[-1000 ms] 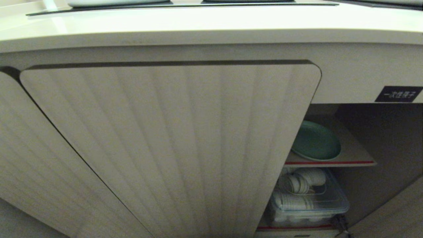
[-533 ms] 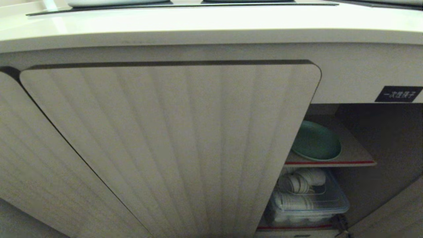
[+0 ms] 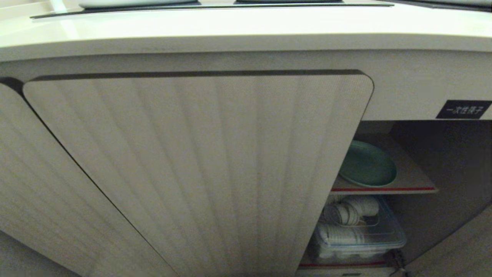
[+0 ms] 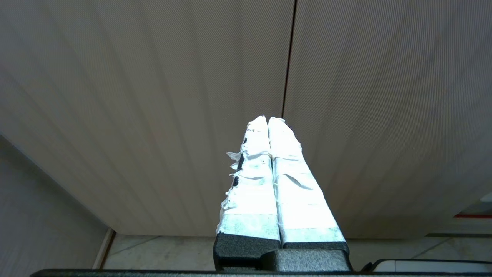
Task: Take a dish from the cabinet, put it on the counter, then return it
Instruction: Take the plate from the cabinet
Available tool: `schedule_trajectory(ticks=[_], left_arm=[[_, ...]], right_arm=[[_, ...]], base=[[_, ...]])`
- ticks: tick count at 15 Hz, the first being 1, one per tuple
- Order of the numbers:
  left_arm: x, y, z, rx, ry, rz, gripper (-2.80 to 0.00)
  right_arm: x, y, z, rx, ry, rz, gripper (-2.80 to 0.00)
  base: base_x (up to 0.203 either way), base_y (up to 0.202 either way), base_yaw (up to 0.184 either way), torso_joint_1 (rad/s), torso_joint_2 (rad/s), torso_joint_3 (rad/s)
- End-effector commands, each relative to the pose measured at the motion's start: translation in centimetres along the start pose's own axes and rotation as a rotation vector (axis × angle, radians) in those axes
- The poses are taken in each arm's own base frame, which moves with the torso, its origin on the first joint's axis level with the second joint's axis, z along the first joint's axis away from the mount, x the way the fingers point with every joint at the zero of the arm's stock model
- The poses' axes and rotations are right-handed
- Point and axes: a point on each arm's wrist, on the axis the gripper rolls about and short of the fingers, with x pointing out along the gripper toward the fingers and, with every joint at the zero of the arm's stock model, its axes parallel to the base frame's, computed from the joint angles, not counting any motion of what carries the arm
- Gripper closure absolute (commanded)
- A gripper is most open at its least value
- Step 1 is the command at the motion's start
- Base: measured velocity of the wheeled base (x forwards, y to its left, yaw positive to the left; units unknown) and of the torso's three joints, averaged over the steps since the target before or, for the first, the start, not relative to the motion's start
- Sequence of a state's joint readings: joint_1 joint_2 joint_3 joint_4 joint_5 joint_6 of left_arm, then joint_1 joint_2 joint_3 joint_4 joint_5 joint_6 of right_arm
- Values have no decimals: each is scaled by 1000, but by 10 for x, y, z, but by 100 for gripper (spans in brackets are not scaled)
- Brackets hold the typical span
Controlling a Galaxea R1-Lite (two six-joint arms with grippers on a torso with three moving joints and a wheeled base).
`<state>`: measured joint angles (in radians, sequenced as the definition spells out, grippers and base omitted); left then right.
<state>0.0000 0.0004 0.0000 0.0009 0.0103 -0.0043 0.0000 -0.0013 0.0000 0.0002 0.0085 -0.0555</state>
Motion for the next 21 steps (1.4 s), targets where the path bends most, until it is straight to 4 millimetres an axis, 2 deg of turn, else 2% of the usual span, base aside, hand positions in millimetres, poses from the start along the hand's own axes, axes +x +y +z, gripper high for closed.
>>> schedule_trajectory(ticks=[1, 12, 21], left_arm=[[0, 0, 0, 0, -1, 0, 0], [0, 0, 0, 0, 0, 0, 0], [0, 0, 0, 0, 0, 0, 0]], right_arm=[[0, 0, 0, -1, 1, 1, 0], [1, 0, 0, -12, 13, -3, 0], [30, -2, 24, -8, 207, -30, 0]], base=[[0, 0, 0, 0, 0, 0], [0, 0, 0, 0, 0, 0], [0, 0, 0, 0, 0, 0]])
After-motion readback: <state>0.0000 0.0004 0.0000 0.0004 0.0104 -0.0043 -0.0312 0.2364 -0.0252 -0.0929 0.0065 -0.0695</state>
